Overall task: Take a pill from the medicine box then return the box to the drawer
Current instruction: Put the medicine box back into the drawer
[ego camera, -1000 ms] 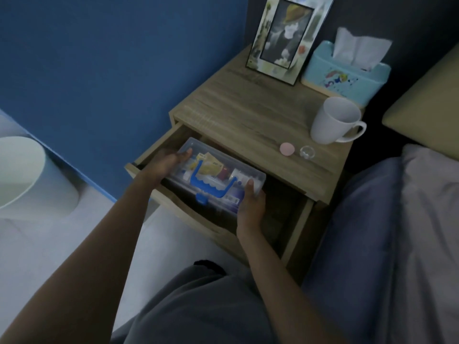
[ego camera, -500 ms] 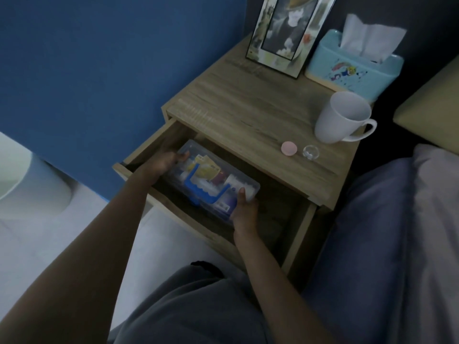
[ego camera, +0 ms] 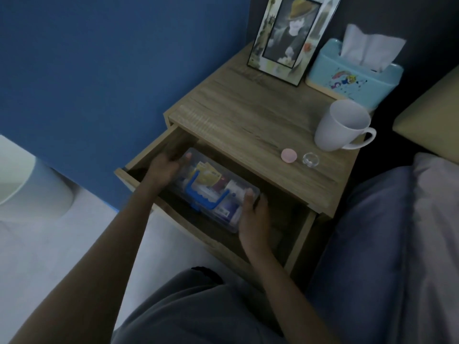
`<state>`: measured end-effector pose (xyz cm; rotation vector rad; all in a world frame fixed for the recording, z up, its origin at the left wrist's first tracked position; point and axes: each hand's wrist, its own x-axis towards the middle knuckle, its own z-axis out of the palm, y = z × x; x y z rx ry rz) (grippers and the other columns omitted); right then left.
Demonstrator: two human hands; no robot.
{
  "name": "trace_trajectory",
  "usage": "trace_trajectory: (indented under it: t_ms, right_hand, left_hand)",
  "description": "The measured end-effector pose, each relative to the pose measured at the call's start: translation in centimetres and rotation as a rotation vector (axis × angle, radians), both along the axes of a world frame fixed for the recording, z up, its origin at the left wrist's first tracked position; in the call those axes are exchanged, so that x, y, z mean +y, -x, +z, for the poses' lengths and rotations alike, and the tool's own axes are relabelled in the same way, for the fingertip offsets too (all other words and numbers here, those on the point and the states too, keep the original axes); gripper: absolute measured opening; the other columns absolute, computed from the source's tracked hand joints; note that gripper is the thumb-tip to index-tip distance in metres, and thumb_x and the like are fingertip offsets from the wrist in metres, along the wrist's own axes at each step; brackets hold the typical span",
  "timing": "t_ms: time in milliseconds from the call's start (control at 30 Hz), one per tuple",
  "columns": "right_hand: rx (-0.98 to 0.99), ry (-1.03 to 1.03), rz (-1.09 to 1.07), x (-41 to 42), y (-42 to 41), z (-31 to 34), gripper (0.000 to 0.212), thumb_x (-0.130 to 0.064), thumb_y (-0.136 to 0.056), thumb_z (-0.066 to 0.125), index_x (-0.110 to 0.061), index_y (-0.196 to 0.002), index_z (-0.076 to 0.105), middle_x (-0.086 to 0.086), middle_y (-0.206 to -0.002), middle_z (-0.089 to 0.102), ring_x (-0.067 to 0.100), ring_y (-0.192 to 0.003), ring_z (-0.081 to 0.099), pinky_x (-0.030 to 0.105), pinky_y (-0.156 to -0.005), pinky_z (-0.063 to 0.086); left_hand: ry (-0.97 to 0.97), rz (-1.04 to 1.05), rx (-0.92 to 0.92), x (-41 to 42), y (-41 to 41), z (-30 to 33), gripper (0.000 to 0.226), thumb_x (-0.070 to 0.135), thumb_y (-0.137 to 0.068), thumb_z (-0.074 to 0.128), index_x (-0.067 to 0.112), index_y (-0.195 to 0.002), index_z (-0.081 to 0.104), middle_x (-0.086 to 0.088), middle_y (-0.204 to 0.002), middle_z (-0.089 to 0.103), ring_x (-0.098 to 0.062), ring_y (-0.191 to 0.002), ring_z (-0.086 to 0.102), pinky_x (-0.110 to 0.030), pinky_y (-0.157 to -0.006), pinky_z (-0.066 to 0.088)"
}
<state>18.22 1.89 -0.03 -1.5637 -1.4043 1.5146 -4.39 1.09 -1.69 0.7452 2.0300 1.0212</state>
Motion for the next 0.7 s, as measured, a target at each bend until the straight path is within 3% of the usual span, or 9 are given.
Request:
trace_trajectory:
  t_ms: [67,133,200,267,333,400,500,700]
  right_hand:
    - [-0.051,-0.215,0.172,0.6,-0.9,2.0,0.073,-0.070,-0.083,0.024,-0.018,-0.127,0.050,0.005,-0.115,0.065,0.012,-0.099,0.068,0.039,-0.082,0.060]
    - [-0.107,-0.358,0.296,2.5,-0.9,3.1,0.076,-0.068,-0.086,0.019,-0.020,-0.140,0.042,0.004,-0.141,0.053,0.013,-0.128,0.053,0.036,-0.104,0.047]
    - [-0.246,-0.478,0.418,5.0,-0.4,3.4,0.070,-0.059,-0.093,0.016,-0.020,-0.150,0.027,0.000,-0.159,0.028,0.011,-0.147,0.023,0.034,-0.118,0.026]
    - [-0.387,-0.564,0.536,7.2,0.1,3.0,0.066,-0.053,-0.097,0.016,-0.017,-0.152,0.019,0.003,-0.162,0.015,0.013,-0.150,0.010,0.037,-0.122,0.017]
    - [-0.513,-0.622,0.639,8.6,0.5,2.1,0.067,-0.052,-0.097,0.014,-0.014,-0.153,0.013,0.005,-0.163,0.009,0.015,-0.151,0.004,0.038,-0.123,0.012]
    - [-0.613,-0.646,0.708,9.7,0.7,1.2,0.068,-0.051,-0.098,0.013,-0.012,-0.154,0.009,0.006,-0.164,0.005,0.017,-0.151,0.000,0.036,-0.122,0.007]
    - [-0.698,-0.640,0.756,10.6,1.0,0.5,0.072,-0.054,-0.097,0.010,-0.011,-0.154,0.004,0.007,-0.164,0.002,0.017,-0.151,-0.002,0.035,-0.123,0.005]
    - [-0.719,-0.611,0.786,11.0,1.5,0.6,0.076,-0.058,-0.093,0.004,-0.012,-0.154,0.006,0.006,-0.164,0.002,0.017,-0.151,-0.002,0.040,-0.124,0.006]
  left_hand:
    - [-0.115,0.115,0.139,-0.9,-1.5,0.4,0.020,0.044,-0.094,0.047,0.029,-0.103,0.056,0.010,-0.093,0.063,-0.005,-0.083,0.061,-0.019,-0.066,0.043]
    - [-0.160,0.237,0.284,-2.0,-2.8,0.4,0.038,0.047,-0.095,0.044,0.022,-0.123,0.053,0.001,-0.121,0.062,-0.017,-0.106,0.061,-0.030,-0.084,0.050]
    - [-0.105,0.349,0.341,-2.9,-3.7,0.5,0.058,0.048,-0.096,0.040,0.016,-0.144,0.035,-0.010,-0.155,0.031,-0.029,-0.142,0.031,-0.048,-0.113,0.032]
    - [-0.034,0.433,0.375,-3.6,-4.1,0.6,0.067,0.044,-0.098,0.038,0.009,-0.151,0.019,-0.012,-0.162,0.007,-0.029,-0.149,-0.004,-0.050,-0.121,0.008]
    - [0.015,0.542,0.360,-4.3,-4.5,0.5,0.071,0.041,-0.098,0.038,0.004,-0.152,0.009,-0.016,-0.161,-0.003,-0.032,-0.148,-0.013,-0.047,-0.121,-0.002]
    - [-0.007,0.668,0.205,-4.7,-5.1,0.4,0.076,0.041,-0.098,0.038,0.003,-0.152,0.000,-0.016,-0.161,-0.008,-0.031,-0.148,-0.012,-0.044,-0.121,-0.001]
    - [-0.074,0.760,-0.045,-4.7,-6.1,0.0,0.083,0.047,-0.097,0.039,0.007,-0.150,-0.010,-0.012,-0.162,0.002,-0.029,-0.149,0.009,-0.046,-0.121,0.015]
    - [-0.175,0.731,-0.072,-4.0,-6.4,-0.4,0.076,0.055,-0.094,0.038,0.019,-0.153,0.005,-0.010,-0.159,0.023,-0.032,-0.143,0.028,-0.052,-0.115,0.029]
